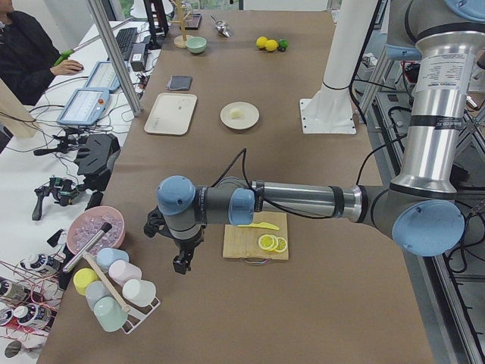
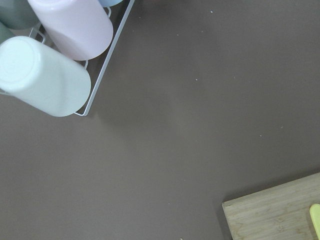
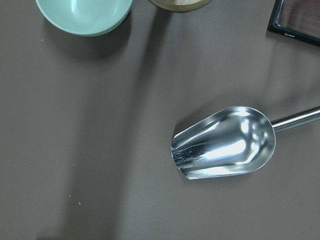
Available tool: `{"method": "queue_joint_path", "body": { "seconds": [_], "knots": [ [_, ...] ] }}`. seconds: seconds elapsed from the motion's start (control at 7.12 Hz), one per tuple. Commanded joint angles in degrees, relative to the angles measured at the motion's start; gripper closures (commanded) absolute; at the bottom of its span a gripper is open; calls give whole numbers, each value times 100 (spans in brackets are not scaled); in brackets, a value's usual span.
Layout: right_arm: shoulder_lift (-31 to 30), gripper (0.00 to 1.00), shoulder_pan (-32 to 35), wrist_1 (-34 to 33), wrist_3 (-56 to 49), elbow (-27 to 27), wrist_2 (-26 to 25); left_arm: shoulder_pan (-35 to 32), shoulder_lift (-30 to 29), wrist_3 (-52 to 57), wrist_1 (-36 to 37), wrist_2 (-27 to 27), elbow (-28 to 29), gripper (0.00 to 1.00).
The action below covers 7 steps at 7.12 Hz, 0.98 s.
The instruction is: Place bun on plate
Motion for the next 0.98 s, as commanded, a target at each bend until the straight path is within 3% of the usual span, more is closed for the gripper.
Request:
{"method": "queue_joint_path", "body": {
  "seconds": [0.0, 0.56, 0.7, 0.84],
  "knots": [
    [-29, 0, -133, 11, -47, -76, -15, -213, 272, 4, -39, 8, 0, 2],
    [-108, 0, -160, 161, -13, -67, 249, -231, 272, -32, -30, -54, -96, 2],
    [-117, 0, -151, 169, -4, 37, 283, -397, 507, 21, -47, -541, -418, 2],
    [-117, 0, -143, 170, 40, 21, 319, -407, 840, -5, -22, -615, -630, 2]
  ]
}}
